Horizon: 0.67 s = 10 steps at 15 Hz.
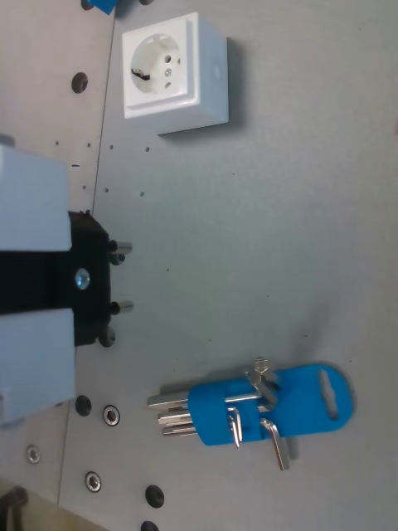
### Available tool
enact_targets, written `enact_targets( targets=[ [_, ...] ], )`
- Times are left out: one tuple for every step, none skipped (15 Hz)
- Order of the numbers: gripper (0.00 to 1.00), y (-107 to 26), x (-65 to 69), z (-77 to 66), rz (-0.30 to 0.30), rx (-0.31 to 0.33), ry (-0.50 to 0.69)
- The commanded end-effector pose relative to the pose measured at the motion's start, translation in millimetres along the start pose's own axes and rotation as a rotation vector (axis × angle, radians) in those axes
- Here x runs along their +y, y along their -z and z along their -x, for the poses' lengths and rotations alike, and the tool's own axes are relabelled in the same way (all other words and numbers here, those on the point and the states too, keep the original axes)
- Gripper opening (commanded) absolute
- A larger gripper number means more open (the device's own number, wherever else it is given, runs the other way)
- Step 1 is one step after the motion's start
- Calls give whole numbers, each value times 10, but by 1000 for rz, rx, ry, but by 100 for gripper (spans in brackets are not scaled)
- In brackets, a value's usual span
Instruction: Move above the white socket
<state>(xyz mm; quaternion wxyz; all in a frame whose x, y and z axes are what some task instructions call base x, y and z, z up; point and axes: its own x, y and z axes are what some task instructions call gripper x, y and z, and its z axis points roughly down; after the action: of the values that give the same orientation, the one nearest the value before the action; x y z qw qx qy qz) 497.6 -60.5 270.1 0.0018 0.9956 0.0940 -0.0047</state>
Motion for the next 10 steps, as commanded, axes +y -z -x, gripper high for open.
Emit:
enact_targets(
  targets=[
    [0,0,0,1,0,0,0],
    [0,-1,-1,1,0,1,1],
    [0,-3,-2,2,0,1,1],
    [0,-5,-5,3,0,1,1],
    [0,-9,-8,5,0,1,2],
    [0,-14,-13,8,0,1,2],
    [0,-21,-19,12,0,2,3],
    [0,-30,-27,16,0,3,3],
    [0,-43,-39,23,0,4,4],
    [0,-62,-56,33,1,6,4]
  ],
)
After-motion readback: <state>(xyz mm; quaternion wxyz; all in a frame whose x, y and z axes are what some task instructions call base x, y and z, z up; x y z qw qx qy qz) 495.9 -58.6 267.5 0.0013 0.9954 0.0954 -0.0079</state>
